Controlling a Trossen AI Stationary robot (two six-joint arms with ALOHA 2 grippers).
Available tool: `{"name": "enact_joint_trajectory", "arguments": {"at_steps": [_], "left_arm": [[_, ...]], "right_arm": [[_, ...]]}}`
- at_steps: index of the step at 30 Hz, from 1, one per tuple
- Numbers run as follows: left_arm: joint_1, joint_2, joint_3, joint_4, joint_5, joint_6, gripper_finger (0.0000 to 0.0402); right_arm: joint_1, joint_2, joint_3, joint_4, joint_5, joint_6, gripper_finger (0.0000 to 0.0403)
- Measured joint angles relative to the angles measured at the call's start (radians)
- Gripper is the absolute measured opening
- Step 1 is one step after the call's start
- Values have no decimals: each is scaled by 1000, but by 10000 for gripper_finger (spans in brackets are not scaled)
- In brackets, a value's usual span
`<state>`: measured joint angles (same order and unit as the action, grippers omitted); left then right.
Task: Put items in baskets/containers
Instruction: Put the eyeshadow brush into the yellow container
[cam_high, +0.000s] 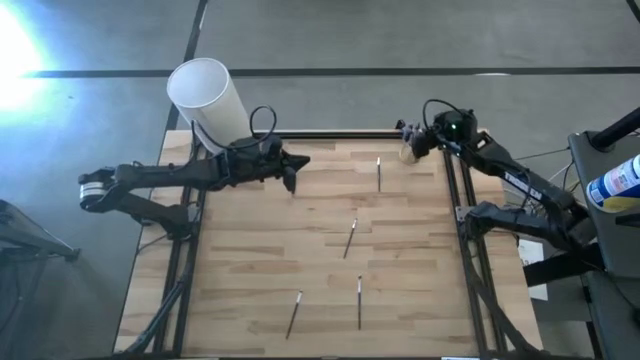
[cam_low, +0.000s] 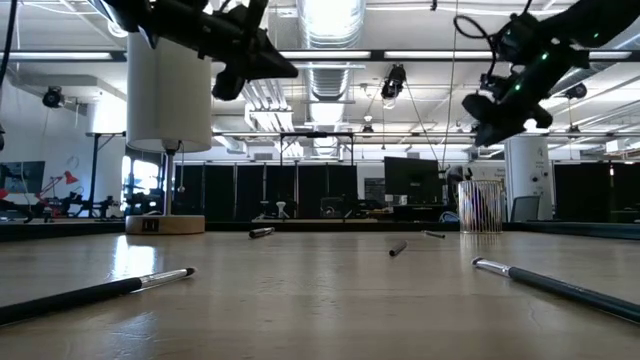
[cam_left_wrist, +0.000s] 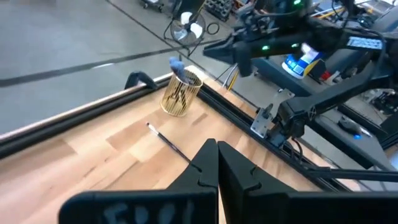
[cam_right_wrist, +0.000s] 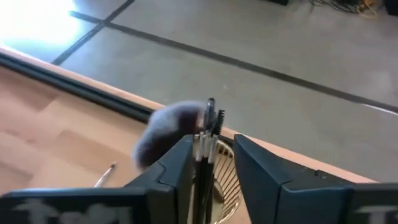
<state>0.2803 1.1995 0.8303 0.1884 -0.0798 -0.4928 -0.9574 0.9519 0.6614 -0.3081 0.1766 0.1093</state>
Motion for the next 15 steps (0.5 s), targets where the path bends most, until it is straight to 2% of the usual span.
{"name": "enact_joint_trajectory", "arguments": {"at_steps": [3,7,10,15], "left_arm": [[-13,0,6,-37,-22,-11,0],[-54,0,50,-193,-118,-24,0],[-102,0,89,-301,-196,-46,0],[-213,0,138,-434,-301,-149,0]], "right_arm": [[34,-71,-7,-39,-24,3,64],[96,-175,-35,-40,-91,41,16],[151,-239,-49,-40,-129,63,11],[246,-303,-62,-40,-132,95,9]]}}
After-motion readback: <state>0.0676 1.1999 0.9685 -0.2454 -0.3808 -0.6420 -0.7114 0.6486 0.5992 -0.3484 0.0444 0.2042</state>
